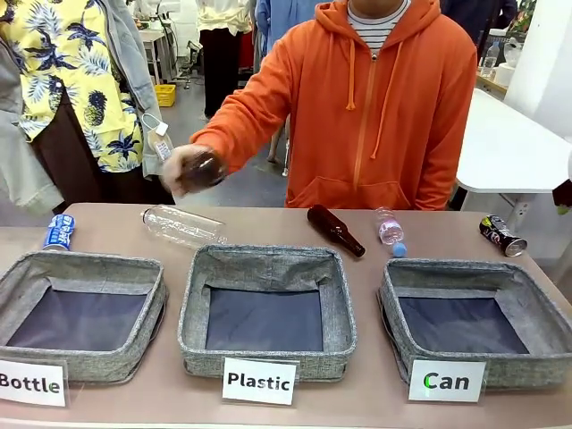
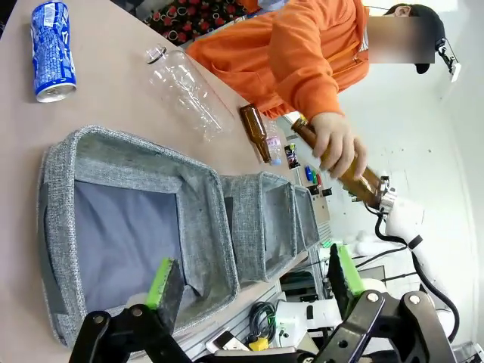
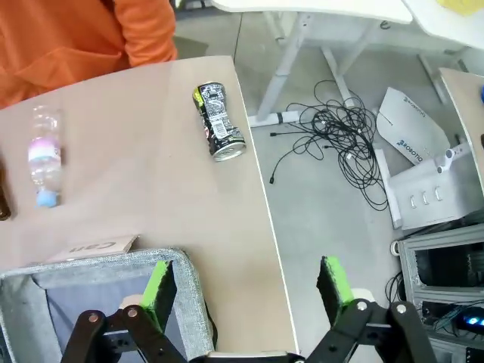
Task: Sort the can waste into the basket.
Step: Pick up the can waste from the table and place it in the right Fabric basket.
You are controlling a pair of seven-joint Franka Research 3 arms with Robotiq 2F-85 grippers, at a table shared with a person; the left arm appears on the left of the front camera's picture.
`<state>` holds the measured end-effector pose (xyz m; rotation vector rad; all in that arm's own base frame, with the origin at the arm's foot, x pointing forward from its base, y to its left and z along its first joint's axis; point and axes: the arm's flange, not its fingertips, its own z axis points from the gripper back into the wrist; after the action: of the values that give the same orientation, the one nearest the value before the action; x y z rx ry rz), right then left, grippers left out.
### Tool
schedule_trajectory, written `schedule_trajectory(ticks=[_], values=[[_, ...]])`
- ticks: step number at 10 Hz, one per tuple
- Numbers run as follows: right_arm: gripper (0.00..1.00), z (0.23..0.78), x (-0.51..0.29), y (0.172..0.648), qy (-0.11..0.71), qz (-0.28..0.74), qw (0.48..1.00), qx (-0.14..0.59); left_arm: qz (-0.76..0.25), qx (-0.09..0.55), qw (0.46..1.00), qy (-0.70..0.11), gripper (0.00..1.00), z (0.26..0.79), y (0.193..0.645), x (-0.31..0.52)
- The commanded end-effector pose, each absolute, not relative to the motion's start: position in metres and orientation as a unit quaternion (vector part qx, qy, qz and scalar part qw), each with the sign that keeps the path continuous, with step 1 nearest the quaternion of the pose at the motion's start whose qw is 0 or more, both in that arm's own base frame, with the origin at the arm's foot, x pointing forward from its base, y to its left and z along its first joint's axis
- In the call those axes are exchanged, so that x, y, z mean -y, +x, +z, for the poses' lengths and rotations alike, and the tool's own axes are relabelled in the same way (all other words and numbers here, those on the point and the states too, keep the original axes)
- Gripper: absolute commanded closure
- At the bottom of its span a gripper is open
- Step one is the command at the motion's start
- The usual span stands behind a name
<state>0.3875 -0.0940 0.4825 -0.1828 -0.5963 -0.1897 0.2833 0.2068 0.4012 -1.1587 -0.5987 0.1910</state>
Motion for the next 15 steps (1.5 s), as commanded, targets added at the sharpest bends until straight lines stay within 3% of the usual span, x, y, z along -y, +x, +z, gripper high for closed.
schedule_trajectory(ticks=[1,5,10,15], values=[[0.00,0.479,0.101,0.403,-0.114,-0.107,0.948,0.276,0.089,0.278,0.791,-0.538,0.00,0.401,0.283,-0.207],[0.00,0.456,0.095,0.478,-0.124,-0.039,0.954,0.269,0.121,0.366,0.728,-0.567,0.00,0.507,0.219,-0.305],[0.00,0.429,0.088,0.524,-0.140,-0.023,0.954,0.265,0.107,0.336,0.749,-0.561,0.00,0.532,0.173,-0.322],[0.00,0.390,0.091,0.567,-0.131,-0.008,0.959,0.253,0.091,0.315,0.752,-0.572,0.00,0.525,0.180,-0.303]])
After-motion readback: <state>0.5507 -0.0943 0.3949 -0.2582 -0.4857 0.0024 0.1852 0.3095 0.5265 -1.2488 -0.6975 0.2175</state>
